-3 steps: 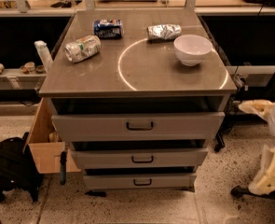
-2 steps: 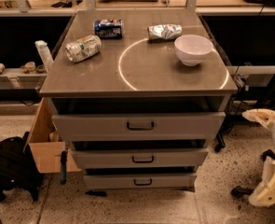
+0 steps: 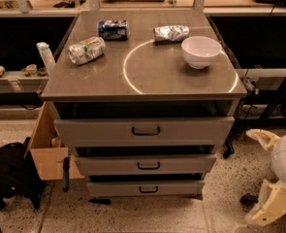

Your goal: Open middle drawer

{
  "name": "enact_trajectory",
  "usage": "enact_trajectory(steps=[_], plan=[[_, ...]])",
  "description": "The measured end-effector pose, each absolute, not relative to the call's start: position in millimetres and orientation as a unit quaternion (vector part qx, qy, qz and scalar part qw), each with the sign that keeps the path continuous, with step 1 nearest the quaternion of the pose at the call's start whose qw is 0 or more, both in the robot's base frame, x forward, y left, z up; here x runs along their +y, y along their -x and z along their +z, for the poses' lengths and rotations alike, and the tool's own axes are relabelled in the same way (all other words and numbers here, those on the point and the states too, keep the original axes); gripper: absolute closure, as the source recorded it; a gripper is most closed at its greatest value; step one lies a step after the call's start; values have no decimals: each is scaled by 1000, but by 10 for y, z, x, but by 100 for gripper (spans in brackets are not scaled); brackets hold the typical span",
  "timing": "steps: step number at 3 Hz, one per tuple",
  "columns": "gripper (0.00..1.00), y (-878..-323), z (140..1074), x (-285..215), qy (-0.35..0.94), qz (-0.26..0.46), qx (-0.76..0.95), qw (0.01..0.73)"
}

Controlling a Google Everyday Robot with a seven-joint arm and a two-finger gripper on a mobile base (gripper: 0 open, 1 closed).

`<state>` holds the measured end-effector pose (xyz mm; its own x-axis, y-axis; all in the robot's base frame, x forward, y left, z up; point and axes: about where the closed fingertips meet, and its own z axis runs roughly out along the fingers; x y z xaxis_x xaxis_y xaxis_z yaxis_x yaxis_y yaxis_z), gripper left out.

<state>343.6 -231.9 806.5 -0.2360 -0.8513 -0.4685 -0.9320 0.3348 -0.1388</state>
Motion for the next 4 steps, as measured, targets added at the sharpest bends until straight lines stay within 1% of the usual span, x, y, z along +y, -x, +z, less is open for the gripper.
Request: enact_trajectory(steps=[1,2,3,4], plan=[[0,-3584,7888,-2284,577,81,775,246],[0,-3851,7777,-2259,588,76,766,246],[0,-4415,7604,-2341,602,85,761,229],[0,-4415,7604,-2341,602,85,761,229]])
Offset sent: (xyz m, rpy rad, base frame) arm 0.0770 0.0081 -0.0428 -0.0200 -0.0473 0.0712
